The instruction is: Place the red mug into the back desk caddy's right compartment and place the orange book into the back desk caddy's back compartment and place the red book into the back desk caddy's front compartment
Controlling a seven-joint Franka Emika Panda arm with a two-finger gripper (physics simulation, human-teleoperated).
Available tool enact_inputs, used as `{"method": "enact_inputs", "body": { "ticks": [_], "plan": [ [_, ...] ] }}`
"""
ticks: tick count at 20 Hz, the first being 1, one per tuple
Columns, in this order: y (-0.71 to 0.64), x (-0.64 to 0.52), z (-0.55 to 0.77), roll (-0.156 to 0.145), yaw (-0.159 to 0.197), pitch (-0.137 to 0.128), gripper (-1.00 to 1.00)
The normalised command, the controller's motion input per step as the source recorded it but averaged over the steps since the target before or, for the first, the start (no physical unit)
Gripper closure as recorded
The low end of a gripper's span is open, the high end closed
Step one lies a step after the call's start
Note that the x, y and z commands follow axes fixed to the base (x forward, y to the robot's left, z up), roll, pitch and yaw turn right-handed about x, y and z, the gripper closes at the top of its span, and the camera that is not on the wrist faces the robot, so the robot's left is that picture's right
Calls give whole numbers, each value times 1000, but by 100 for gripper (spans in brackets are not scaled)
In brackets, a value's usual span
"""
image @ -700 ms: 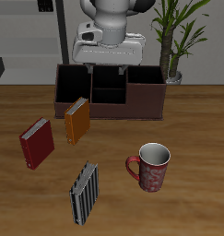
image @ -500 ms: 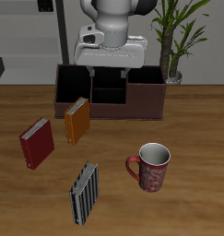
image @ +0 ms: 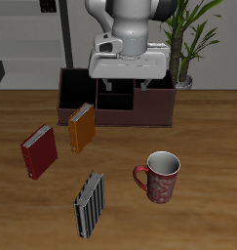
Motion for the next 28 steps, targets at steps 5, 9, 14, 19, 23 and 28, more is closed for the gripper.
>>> {"method": "enact_inputs", "body": {
  "ticks": [5, 9, 14, 19, 23, 28],
  "plan": [
    [236, 449, -31, 48, -42, -23, -100],
    [41, 321, -92, 1, -51, -10, -100],
    [105, 214, -246, 2, -43, -59, -100],
    [-30, 302, -258, -37, -45, -15, -100],
    [8, 198, -213, -36, -64, -1, -100],
    [214, 17, -269, -52, -23, -8, -100]
  ]
}}
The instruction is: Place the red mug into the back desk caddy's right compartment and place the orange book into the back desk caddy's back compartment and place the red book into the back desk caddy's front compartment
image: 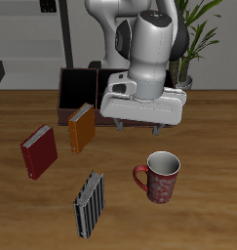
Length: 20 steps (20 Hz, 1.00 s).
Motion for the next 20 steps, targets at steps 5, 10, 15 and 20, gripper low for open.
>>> {"method": "enact_inputs", "body": {
  "ticks": [5, 10, 15, 20],
  "plan": [
    [244, -27, -204, -13, 0, -2, -100],
    [145, 0, -107, -6, -28, -15, -100],
    [21, 70, -112, -2, -32, 9, -100],
    [-34, 34, -141, -2, -46, -10, -100]
  ]
}}
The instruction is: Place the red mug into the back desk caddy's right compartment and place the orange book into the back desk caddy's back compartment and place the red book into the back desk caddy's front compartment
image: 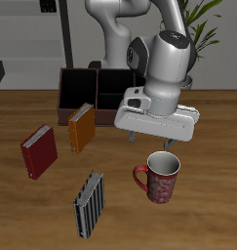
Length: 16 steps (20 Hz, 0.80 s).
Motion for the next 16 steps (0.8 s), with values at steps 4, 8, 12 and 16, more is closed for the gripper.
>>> {"method": "enact_inputs", "body": {
  "ticks": [4, 8, 12, 16],
  "plan": [
    [-117, 51, -212, -20, -47, 16, -100],
    [-17, 3, -278, 15, -35, 37, -100],
    [58, -43, -238, 15, -22, 15, -100],
    [60, -25, -152, 15, -6, 17, -100]
  ]
}}
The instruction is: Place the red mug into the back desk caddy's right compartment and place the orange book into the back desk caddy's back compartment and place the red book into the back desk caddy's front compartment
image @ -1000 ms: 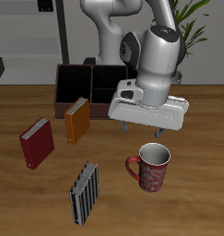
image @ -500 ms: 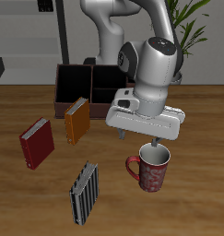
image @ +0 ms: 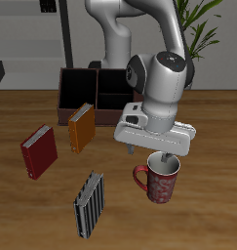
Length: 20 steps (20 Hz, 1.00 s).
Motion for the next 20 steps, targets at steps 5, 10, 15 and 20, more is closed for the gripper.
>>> {"method": "enact_inputs", "body": {
  "ticks": [5, 10, 15, 20],
  "plan": [
    [22, -20, -206, 13, -25, 30, -100],
    [3, 67, -277, 25, -34, 57, -100],
    [8, 4, -199, 27, -4, 38, 100],
    [-33, -16, 6, 11, -43, 14, 100]
  ]
}}
